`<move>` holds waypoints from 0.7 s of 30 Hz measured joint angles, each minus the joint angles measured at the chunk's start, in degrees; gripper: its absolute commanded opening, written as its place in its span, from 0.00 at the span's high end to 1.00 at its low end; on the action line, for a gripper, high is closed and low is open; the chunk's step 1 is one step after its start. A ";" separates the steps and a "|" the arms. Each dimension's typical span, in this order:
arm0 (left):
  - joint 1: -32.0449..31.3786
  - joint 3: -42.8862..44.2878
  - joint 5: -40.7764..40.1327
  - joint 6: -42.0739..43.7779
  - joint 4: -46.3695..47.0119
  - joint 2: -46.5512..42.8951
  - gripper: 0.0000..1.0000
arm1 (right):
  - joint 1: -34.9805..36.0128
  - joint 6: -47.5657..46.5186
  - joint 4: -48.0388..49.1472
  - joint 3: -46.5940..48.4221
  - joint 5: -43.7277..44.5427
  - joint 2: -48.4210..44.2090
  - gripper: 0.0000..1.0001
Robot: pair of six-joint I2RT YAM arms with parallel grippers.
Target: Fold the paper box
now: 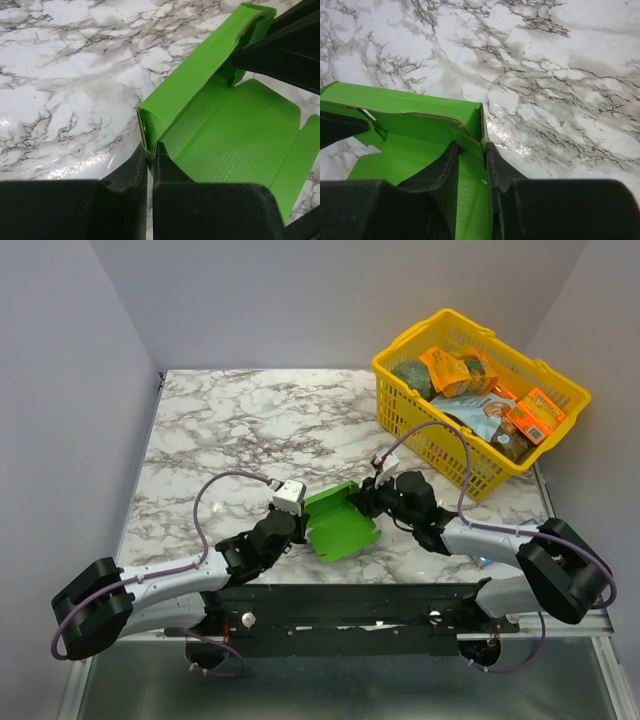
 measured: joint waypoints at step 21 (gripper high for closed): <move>-0.37 11.67 -17.66 -5.25 -7.37 14.86 1.00 | 20.46 12.22 -26.53 8.48 35.63 -8.09 0.82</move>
